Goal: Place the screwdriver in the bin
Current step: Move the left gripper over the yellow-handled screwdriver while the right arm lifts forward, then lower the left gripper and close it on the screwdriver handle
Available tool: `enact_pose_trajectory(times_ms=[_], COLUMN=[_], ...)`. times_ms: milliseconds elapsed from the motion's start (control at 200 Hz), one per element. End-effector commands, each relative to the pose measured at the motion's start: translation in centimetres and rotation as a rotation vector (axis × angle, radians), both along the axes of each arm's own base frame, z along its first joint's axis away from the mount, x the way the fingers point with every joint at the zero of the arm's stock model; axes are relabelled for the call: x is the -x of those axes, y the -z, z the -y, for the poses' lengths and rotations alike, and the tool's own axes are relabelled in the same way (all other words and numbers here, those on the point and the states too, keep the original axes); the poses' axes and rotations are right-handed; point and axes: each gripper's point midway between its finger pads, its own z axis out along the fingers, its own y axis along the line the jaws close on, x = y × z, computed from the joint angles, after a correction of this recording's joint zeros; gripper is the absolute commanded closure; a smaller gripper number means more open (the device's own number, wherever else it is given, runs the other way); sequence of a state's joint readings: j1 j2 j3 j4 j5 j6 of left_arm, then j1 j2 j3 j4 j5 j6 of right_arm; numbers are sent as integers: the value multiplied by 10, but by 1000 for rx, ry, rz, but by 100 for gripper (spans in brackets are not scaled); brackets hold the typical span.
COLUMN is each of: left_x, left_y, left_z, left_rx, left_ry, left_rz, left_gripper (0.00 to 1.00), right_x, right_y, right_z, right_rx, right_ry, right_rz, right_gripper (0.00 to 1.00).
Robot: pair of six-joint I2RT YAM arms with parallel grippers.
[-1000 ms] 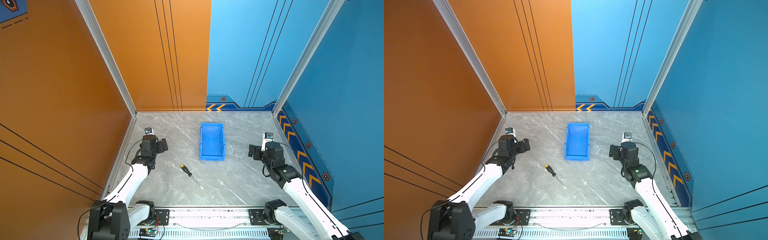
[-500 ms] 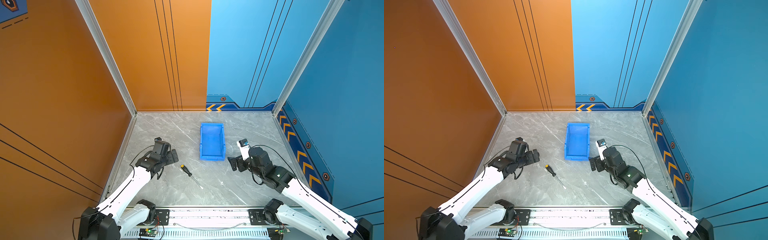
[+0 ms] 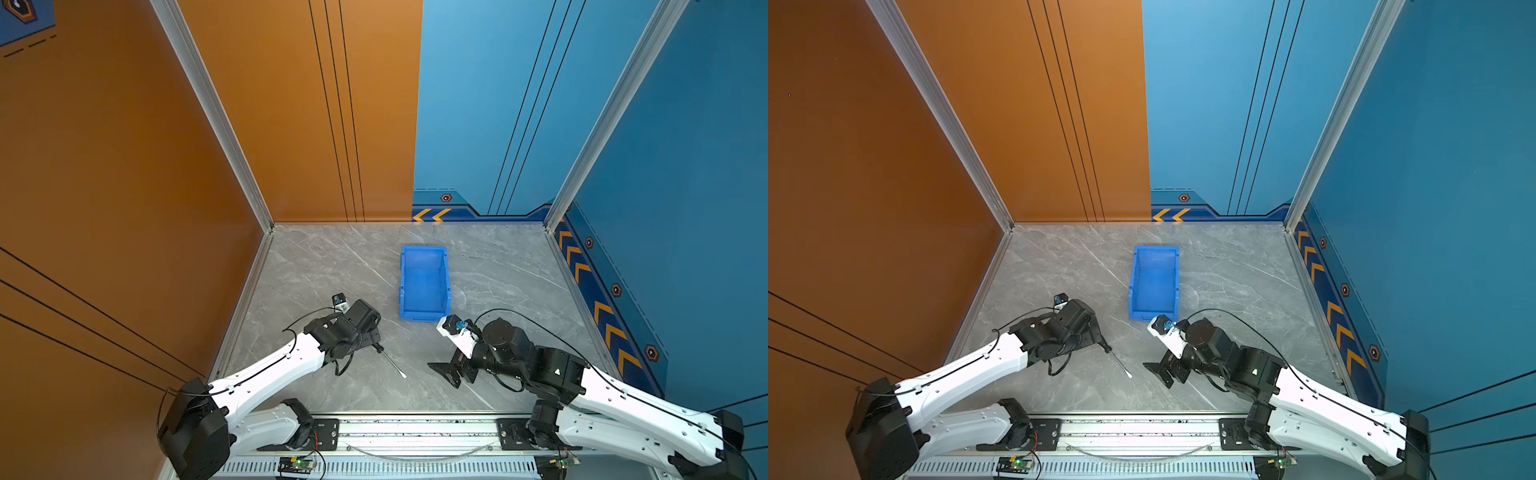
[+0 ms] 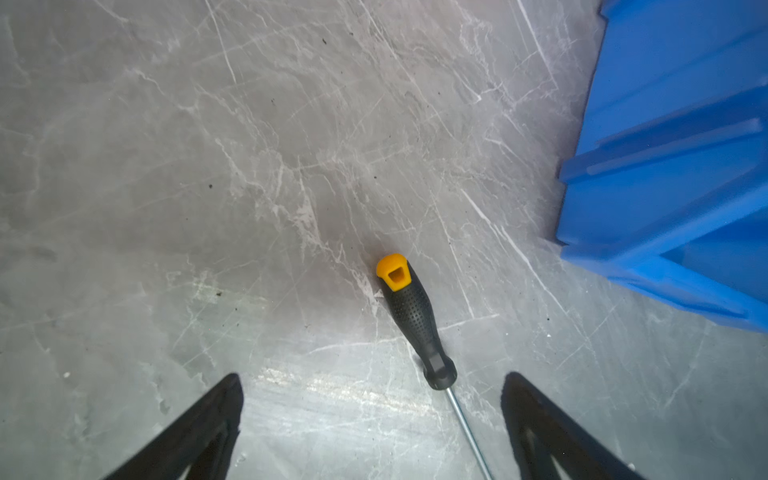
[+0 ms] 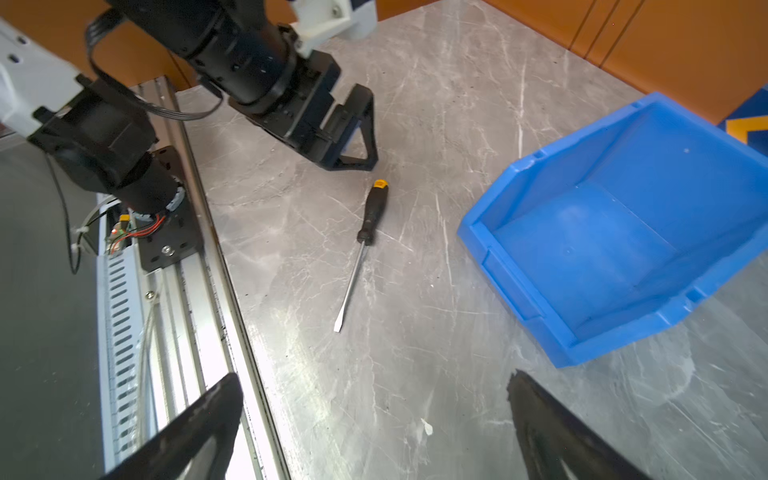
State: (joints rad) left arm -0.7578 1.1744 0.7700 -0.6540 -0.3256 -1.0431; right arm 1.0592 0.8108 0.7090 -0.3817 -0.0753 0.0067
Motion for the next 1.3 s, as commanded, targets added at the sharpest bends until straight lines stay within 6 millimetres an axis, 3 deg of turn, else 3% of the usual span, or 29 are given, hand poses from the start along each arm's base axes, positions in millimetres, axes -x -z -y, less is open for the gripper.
enact_pose_trajectory(times_ms=[0, 305, 591, 1297], left_x=[-2, -5, -9, -3], left_y=[-1, 31, 52, 85], left_z=[5, 21, 31, 42], left_rx=[-18, -36, 5, -43], left_ry=[-56, -87, -100, -92], left_rz=[-4, -113, -149, -251], left_gripper=[2, 0, 5, 42], right_x=[12, 19, 0, -39], right_y=[-7, -11, -10, -20], right_z=[-5, -11, -15, 24], right_rx=[-9, -11, -34, -108], right_ry=[-65, -121, -53, 103], right_rz=[58, 106, 94, 73], right_gripper=[0, 0, 0, 0])
